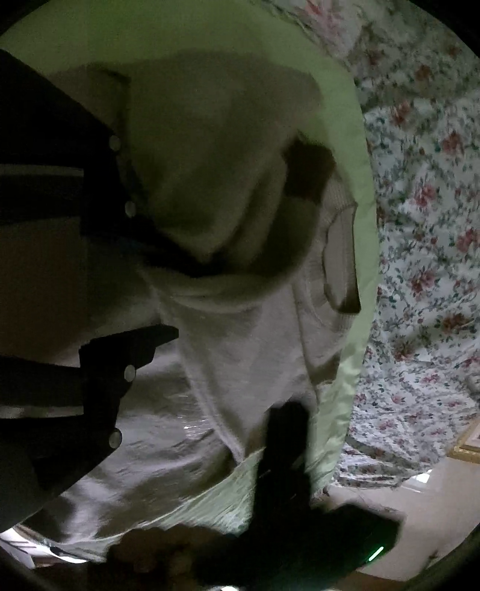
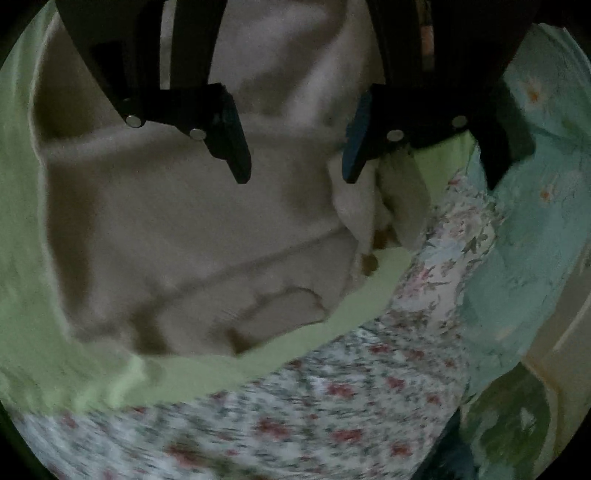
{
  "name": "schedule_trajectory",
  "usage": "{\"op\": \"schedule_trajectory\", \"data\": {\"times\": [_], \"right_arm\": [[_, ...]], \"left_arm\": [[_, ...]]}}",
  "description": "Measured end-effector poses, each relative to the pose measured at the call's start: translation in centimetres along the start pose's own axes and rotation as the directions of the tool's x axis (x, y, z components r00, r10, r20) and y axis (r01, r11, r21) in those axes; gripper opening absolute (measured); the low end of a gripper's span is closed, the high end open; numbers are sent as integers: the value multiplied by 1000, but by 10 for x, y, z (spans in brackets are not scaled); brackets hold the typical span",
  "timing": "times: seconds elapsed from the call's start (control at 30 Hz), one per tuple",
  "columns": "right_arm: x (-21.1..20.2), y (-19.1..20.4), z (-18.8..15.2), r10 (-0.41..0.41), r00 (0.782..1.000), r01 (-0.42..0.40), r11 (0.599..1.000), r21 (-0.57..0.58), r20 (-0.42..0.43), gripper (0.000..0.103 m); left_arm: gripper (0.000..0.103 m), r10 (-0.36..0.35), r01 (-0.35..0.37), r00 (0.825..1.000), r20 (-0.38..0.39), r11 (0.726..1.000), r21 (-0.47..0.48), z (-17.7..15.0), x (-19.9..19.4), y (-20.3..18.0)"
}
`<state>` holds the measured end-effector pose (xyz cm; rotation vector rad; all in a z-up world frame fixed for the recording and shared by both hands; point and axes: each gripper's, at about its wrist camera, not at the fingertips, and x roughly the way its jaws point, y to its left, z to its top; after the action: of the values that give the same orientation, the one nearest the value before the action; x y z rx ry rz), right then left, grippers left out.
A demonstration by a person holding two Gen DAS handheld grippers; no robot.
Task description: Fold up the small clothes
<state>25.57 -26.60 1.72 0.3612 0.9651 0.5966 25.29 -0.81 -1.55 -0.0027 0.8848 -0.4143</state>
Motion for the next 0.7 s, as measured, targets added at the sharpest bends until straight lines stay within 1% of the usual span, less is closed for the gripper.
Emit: {"op": "schedule_trajectory", "data": {"times": [0.03, 0.07, 0.1, 0.2, 0.3, 0.33, 0.4, 0.47, 0.5, 0.53, 0.57, 0.63, 0.7], "right_arm": [[8, 7, 8, 4, 1000, -4, 1000, -22, -6, 53], [18, 15, 16, 12, 1000, -13, 999, -45, -16, 53], [29, 23, 24, 20, 999, -22, 997, -70, -29, 53], [60, 45, 39, 26, 997, -35, 990, -135, -66, 53], [99, 63, 51, -1, 994, -22, 979, -202, -111, 55], [111, 67, 54, -16, 993, -10, 976, -218, -119, 56], [131, 72, 58, -29, 990, -5, 970, -242, -136, 55], [148, 75, 61, -40, 989, 1, 967, -254, -145, 55], [153, 75, 62, -50, 988, 11, 967, -256, -146, 49], [157, 76, 63, -65, 988, 27, 965, -260, -141, 18], [156, 75, 63, -66, 988, 29, 966, -257, -137, 6], [144, 75, 64, -43, 994, 18, 971, -238, -103, 7], [119, 73, 65, -33, 999, 25, 973, -228, -32, 7]], "left_arm": [[47, 8, -8, 1000, 6, 1000, -8, -5, -7, 4], [58, 33, -33, 999, 13, 999, -20, -11, -14, 9], [61, 61, -60, 998, 18, 998, -31, -15, -19, 14], [62, 131, -128, 991, 29, 986, -104, -28, -35, 42], [62, 216, -208, 976, 17, 957, -202, -35, -43, 80], [62, 243, -237, 970, -1, 943, -232, -36, -43, 95], [61, 267, -263, 963, -22, 929, -261, -35, -41, 111], [61, 271, -271, 962, -41, 920, -284, -34, -36, 125], [61, 271, -274, 961, -52, 918, -287, -33, -32, 128], [60, 272, -278, 960, -61, 918, -284, -31, -27, 130], [60, 277, -284, 959, -64, 918, -278, -29, -23, 130], [60, 283, -290, 957, -65, 919, -267, -24, -15, 127], [60, 314, -323, 946, -76, 910, -260, -20, -7, 126]]}}
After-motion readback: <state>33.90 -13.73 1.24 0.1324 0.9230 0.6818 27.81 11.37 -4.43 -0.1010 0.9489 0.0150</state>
